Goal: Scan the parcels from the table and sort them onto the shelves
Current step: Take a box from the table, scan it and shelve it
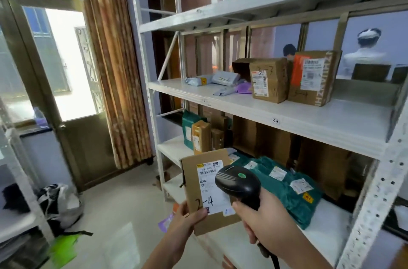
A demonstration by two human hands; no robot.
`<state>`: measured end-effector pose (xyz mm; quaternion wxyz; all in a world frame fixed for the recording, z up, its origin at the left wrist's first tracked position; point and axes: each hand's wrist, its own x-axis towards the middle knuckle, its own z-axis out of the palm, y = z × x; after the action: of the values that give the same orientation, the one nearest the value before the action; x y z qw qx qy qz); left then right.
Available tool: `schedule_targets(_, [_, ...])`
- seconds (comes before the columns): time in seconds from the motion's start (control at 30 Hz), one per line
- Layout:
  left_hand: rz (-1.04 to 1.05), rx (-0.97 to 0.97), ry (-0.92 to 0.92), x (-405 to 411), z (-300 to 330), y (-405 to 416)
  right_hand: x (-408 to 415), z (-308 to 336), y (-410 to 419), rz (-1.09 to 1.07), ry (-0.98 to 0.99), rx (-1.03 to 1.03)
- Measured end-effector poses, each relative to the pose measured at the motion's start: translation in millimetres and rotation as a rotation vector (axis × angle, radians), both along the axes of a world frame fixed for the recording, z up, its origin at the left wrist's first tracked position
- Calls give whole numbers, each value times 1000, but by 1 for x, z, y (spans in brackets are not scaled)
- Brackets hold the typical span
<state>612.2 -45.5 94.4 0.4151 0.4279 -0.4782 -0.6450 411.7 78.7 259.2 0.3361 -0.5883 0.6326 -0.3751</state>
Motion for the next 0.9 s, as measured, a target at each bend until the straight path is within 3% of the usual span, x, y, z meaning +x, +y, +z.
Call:
schedule_targets(0.4, [114, -155, 45, 50, 80, -185, 47, 52, -191, 81, 60, -120])
schedule_targets(0.9, [30, -294, -32, 134, 142, -436, 150, 88, -395, 10, 28, -277])
